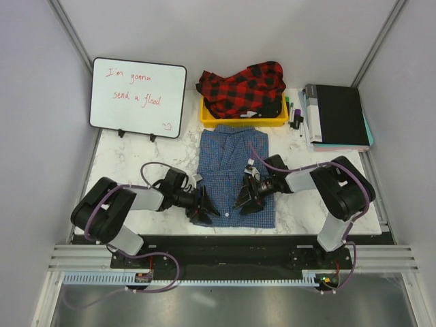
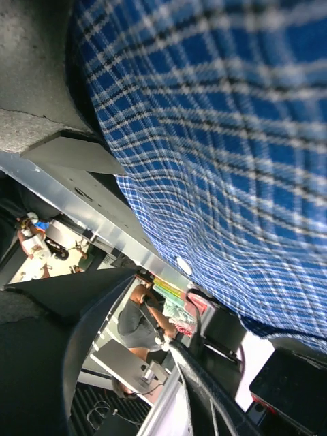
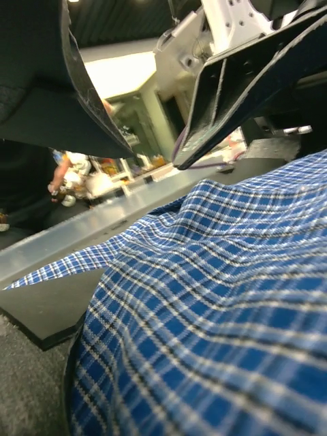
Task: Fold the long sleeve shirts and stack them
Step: Fold the shirt
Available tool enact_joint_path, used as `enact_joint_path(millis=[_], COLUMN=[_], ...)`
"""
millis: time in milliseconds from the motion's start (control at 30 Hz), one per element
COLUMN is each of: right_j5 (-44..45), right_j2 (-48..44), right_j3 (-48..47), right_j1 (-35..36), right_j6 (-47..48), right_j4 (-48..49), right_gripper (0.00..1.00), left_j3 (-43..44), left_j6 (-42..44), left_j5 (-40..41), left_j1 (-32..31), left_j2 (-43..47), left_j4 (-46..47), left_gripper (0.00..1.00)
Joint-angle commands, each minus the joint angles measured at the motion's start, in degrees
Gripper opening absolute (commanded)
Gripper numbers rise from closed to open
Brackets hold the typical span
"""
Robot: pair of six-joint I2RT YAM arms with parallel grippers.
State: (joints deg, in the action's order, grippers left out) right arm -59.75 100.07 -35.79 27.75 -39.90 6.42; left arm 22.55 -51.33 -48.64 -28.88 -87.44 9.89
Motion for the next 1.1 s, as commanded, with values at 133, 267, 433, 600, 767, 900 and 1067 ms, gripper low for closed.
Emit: enact_joint_path(millis=[133,267,433,600,767,900,1067], right_j5=[2.2,1.21,8.05,10.09,10.53,10.53,10.0], right_j2=[-5.65,-20.75,-20.46,-7.27,1.95,6.27,9.44], right_j3=[-2.88,-4.02,-10.07,-18.43,-22.91,-25.56,-24.42], right_j1=[-0.86,-0.5,-0.59,0.99,1.52,1.52,1.52], right_j6=[16.0,14.16,22.91,32.85,36.99,38.32,37.97], right_j4=[-17.22,-16.0,-17.48,-20.13,-18.63,-18.46,-18.11], right_gripper=[0.74,0.75,0.68,0.56,0.52,0.52,0.51], left_j3=[3.11,9.34,15.77,17.53,11.39,9.28,7.43], left_j6=[4.28,20.53,50.58,68.97,83.84,88.15,92.02], left_j5=[-3.55,-1.83,19.08,43.96,59.88,63.49,64.37], left_j1=[1.99,1.55,-11.88,-34.69,-47.48,-51.27,-53.38], left_j2=[9.19,23.26,32.14,29.96,27.33,22.15,19.15], left_j4=[-2.5,-16.19,-28.97,-29.75,-22.74,-16.67,-9.02], left_gripper=[0.62,0.63,0.61,0.62,0.63,0.61,0.6])
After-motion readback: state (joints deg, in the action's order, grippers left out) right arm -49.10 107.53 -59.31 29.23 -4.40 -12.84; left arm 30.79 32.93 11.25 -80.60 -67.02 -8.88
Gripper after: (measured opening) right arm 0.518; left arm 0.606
